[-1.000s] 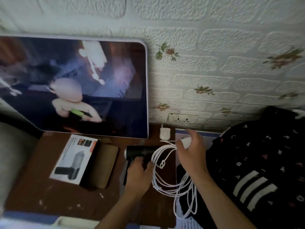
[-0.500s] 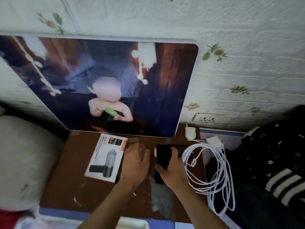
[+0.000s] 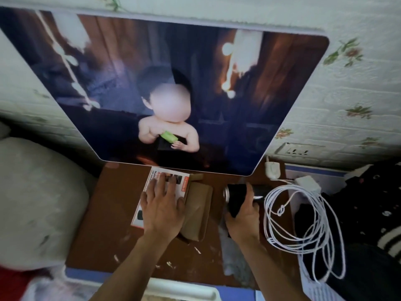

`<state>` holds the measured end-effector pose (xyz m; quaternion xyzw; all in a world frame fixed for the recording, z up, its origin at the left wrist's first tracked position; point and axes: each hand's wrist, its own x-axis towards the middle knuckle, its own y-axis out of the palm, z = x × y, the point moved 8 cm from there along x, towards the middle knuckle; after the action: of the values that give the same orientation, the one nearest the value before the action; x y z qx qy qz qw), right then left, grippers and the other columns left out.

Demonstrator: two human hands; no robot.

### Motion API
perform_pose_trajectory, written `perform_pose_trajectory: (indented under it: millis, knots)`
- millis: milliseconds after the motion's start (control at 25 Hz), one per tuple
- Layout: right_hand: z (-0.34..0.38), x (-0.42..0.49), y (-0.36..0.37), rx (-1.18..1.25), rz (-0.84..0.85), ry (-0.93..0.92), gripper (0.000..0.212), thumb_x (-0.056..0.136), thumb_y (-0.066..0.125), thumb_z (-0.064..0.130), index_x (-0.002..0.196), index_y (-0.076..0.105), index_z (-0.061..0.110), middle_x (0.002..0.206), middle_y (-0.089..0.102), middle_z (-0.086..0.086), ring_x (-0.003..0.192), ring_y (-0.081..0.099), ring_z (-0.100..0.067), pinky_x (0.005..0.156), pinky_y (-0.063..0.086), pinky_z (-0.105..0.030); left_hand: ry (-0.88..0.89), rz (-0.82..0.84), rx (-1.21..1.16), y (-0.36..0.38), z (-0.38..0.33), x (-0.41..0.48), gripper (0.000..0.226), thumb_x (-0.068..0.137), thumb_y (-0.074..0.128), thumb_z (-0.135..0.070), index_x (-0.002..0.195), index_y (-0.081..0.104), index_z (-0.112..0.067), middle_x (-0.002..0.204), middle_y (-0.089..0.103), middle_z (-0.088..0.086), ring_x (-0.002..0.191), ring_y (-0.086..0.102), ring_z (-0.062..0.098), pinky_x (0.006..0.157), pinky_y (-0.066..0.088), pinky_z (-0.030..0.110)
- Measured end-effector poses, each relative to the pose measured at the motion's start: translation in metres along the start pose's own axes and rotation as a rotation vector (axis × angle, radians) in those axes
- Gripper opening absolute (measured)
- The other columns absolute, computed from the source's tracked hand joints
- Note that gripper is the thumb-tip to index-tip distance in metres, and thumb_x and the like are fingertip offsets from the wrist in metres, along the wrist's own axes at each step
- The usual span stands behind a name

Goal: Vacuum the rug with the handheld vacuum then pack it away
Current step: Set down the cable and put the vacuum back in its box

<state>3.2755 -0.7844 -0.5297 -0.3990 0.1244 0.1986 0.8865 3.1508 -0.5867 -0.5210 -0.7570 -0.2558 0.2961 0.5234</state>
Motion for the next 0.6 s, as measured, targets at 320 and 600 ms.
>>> perform_pose_trajectory:
  millis: [320, 600]
  knots:
    - [0.033, -0.025, 0.006, 0.568, 0.097, 0.010, 0.075, 0.074, 0.082, 0.007, 0.135, 0.045, 0.032, 0.119, 0.065, 0.008, 0.109, 0.061, -0.007, 0.097, 0.048, -0.031, -0.021, 0.004, -0.011, -0.021, 0.029, 0.005, 0.056, 0.095, 0.040, -0.049, 0.145, 0.031, -0.026, 0.156, 0.032, 0.004, 0.144, 0.027, 0.028, 0.111, 0.029, 0.051]
    - [0.021, -0.052, 0.035, 1.224, 0.315, 0.261, 0.052, 0.082, 0.064, 0.010, 0.129, 0.049, -0.004, 0.079, 0.060, -0.020, 0.049, 0.055, -0.023, 0.041, 0.047, -0.029, 0.001, 0.031, -0.092, -0.016, 0.038, 0.002, 0.055, 0.096, 0.039, -0.050, 0.145, 0.026, -0.029, 0.157, 0.027, 0.004, 0.142, 0.027, 0.027, 0.109, 0.037, 0.047]
